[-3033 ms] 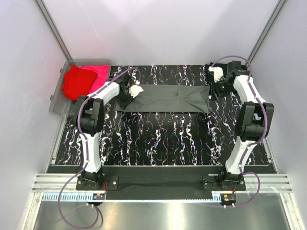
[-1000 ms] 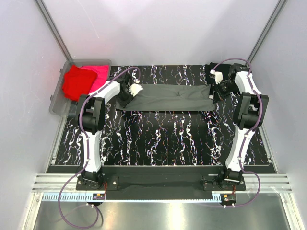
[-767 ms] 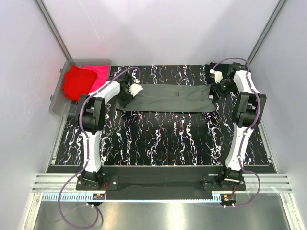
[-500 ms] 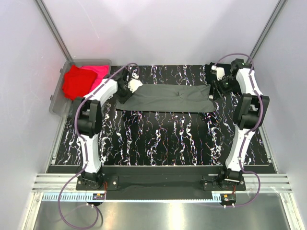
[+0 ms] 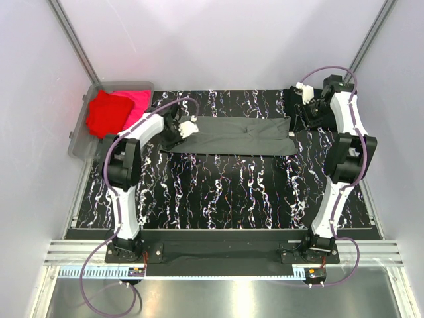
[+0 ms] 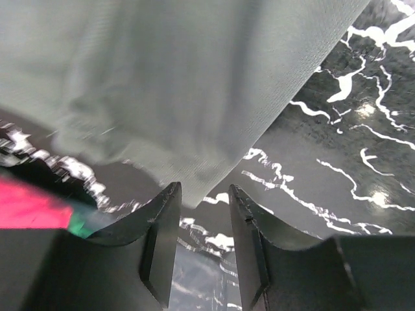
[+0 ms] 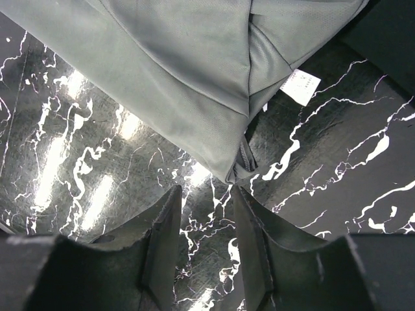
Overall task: Fold and stack the t-shirts
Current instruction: Fold the tshirt
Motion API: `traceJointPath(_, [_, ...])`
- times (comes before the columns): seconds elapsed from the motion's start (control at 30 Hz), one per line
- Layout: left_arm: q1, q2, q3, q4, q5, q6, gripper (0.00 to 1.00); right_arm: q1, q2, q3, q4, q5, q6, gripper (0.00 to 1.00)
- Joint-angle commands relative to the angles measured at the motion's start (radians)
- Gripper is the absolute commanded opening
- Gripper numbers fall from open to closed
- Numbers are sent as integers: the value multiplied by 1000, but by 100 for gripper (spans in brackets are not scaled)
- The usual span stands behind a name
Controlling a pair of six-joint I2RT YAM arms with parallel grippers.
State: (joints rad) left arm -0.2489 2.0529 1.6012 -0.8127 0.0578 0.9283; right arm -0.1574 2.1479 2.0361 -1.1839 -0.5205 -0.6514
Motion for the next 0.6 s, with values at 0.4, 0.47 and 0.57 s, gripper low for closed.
traceJointPath(0.4, [-9, 125, 65, -11, -55, 118, 16, 10, -154, -88, -8, -32, 44, 45])
traceJointPath(0.47, [-13, 119, 48, -29, -55, 126, 0, 16, -163, -91, -8, -23, 39, 45])
traceJointPath(0.57, [-26, 69, 19, -115, -30, 129, 0, 33, -172, -103, -3, -13, 36, 45])
